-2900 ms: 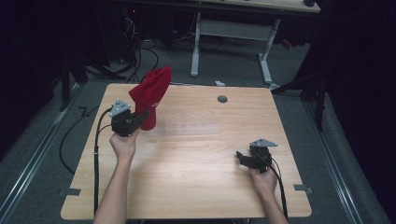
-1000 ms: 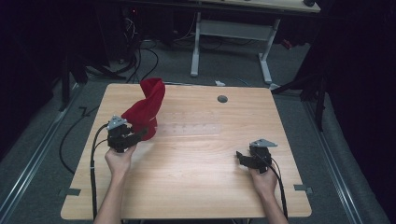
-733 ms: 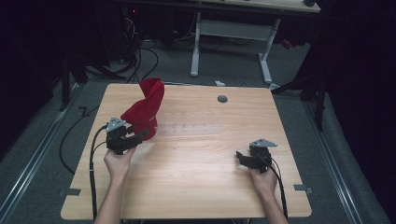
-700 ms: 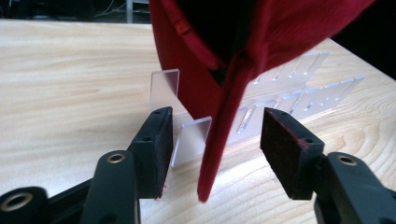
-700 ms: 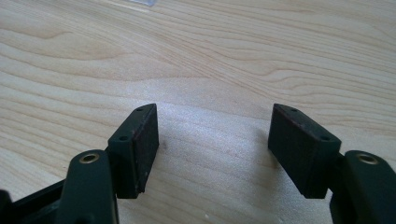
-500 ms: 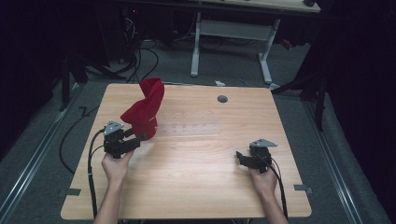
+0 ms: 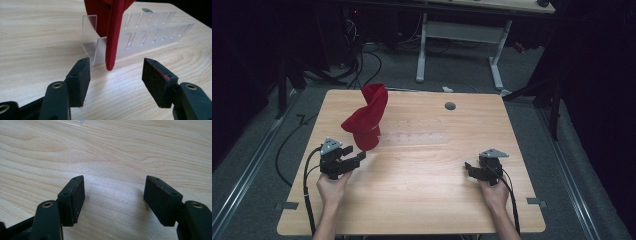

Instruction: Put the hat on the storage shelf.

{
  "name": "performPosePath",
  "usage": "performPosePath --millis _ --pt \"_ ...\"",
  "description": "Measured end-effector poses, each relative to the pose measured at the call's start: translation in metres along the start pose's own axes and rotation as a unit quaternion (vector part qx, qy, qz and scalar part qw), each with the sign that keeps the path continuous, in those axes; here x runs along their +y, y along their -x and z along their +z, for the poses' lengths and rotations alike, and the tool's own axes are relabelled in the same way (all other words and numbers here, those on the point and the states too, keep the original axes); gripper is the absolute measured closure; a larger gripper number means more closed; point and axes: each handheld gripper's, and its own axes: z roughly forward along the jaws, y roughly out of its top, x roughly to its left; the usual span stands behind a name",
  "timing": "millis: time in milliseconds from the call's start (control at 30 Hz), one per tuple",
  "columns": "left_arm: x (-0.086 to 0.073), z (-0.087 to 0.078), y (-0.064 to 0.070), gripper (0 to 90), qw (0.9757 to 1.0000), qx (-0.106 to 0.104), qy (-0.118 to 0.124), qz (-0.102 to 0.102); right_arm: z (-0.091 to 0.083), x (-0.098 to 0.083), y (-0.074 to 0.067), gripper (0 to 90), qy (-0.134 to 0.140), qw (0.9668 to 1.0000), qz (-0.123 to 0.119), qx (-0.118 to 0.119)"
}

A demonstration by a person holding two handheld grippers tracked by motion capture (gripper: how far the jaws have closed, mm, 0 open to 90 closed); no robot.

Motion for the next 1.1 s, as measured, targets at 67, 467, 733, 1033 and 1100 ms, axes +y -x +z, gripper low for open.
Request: performPosePath --millis 67,467,733,1033,1100 --pt "-0.002 -0.002 0.0 39.9 1.0 0.001 -0.002 0.003 0.0 0.0 0.0 33.7 0.0 1.0 0.0 0.0" --pt "-0.019 -0.014 0.0 39.4 0.9997 -0.001 -0.022 0.007 0.0 0.0 0.0 33.3 0.0 1.0 -0.002 0.002" --pt "-0.031 -0.016 0.007 38.9 0.9994 -0.014 -0.032 0.006 0.0 0.0 -0.001 33.3 -0.001 1.0 -0.001 0.001" --pt "-0.044 -0.015 0.016 38.5 0.9985 -0.026 -0.046 0.013 0.0 0.0 -0.001 33.3 0.0 1.0 -0.001 0.002" --pt "-0.046 -0.015 0.019 38.4 0.9983 -0.03 -0.048 0.016 0.0 0.0 -0.001 33.3 0.0 1.0 -0.001 0.002"
